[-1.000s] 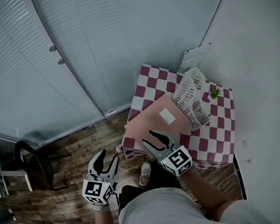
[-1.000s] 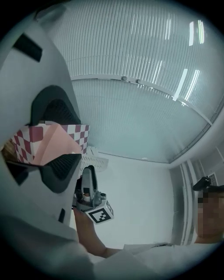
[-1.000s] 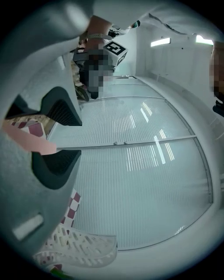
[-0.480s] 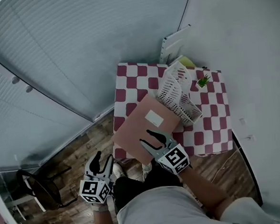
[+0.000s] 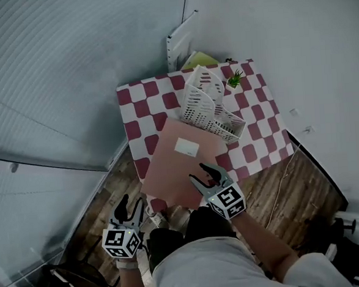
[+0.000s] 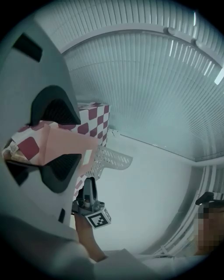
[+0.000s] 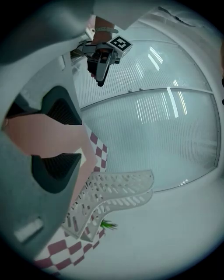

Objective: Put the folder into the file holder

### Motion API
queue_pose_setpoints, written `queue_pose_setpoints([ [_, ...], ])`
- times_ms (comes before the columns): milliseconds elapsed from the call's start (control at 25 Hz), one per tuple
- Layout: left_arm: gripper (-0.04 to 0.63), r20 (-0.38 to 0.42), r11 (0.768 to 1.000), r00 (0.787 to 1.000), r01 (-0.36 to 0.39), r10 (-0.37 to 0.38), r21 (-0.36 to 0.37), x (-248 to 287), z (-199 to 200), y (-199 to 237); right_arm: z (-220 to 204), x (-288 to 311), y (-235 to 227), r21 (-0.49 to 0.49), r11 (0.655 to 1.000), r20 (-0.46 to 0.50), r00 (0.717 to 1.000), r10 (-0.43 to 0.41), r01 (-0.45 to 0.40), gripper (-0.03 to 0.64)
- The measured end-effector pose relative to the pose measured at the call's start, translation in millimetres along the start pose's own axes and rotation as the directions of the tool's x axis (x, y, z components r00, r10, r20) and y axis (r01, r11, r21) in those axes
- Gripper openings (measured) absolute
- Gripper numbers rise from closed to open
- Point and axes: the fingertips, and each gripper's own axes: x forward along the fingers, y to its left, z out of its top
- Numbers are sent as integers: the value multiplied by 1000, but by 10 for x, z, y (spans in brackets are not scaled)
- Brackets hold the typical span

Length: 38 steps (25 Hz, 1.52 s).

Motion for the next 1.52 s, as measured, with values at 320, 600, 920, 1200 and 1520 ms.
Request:
queue_pose_setpoints([
  [320, 193, -123, 990, 982, 143, -142, 2, 308, -107, 279, -480, -129, -92, 156, 954, -62, 967, -249, 256, 207],
  [600, 206, -220, 971, 947, 237, -236, -22, 523, -317, 351, -971, -311, -17, 315, 867, -131, 922, -363, 386, 235],
  [920, 225, -300, 953, 905, 292, -301, -75, 703, -598, 327, -1272, -272, 203, 496, 795, -112, 934, -340, 349, 239],
  [1200, 156, -306, 924, 874, 377, -378, -65, 740, -670, 237, -1281, -232, 321, 554, 769, -65, 937, -342, 319, 215],
  [1520, 149, -290, 917, 873, 397, -392, -43, 656, -730, 220, -1322, -236, 509, 594, 738, -40, 929, -369, 319, 186],
])
